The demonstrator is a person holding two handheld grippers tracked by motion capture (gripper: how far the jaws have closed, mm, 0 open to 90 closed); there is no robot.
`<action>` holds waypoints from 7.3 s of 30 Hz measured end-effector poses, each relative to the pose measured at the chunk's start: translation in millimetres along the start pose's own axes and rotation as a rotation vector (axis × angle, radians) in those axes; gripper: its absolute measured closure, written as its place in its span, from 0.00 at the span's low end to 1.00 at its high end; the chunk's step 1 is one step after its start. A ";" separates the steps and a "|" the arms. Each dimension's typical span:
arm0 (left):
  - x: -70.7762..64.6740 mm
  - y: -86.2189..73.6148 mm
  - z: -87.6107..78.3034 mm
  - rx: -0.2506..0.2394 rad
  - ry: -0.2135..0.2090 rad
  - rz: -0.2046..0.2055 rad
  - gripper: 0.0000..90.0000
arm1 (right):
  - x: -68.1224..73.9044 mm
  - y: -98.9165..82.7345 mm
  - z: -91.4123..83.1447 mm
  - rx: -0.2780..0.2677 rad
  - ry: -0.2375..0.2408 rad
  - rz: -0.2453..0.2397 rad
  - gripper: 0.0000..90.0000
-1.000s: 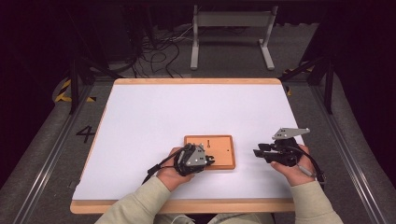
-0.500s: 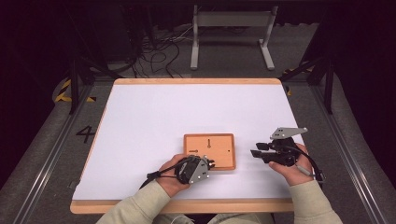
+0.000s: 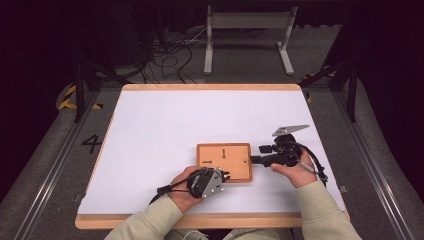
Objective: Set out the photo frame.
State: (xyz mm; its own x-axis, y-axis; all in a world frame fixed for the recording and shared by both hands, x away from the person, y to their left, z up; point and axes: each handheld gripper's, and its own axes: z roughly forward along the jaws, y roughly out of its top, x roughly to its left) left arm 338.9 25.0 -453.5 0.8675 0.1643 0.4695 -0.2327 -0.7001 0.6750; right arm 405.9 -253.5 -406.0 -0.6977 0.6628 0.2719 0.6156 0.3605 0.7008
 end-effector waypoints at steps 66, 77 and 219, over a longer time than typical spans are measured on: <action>47.4 -84.8 -101.2 -0.177 -0.140 -0.597 0.61 | 26.2 4.4 3.7 0.010 0.113 -0.273 0.59; 53.6 -98.1 -98.5 -0.132 -0.122 -0.705 0.56 | 47.6 -3.5 -9.7 0.029 0.050 -0.407 0.62; 58.8 -118.5 -101.3 -0.091 -0.054 -0.784 0.52 | 22.0 22.9 66.8 0.110 0.047 -0.315 1.00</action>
State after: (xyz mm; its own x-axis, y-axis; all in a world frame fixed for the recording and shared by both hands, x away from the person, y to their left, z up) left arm 373.0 188.1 -448.3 0.8130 0.5506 -0.1894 0.4226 -0.3343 0.8424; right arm 429.2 -186.8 -428.0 -0.8746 0.4773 0.0856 0.4011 0.6128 0.6809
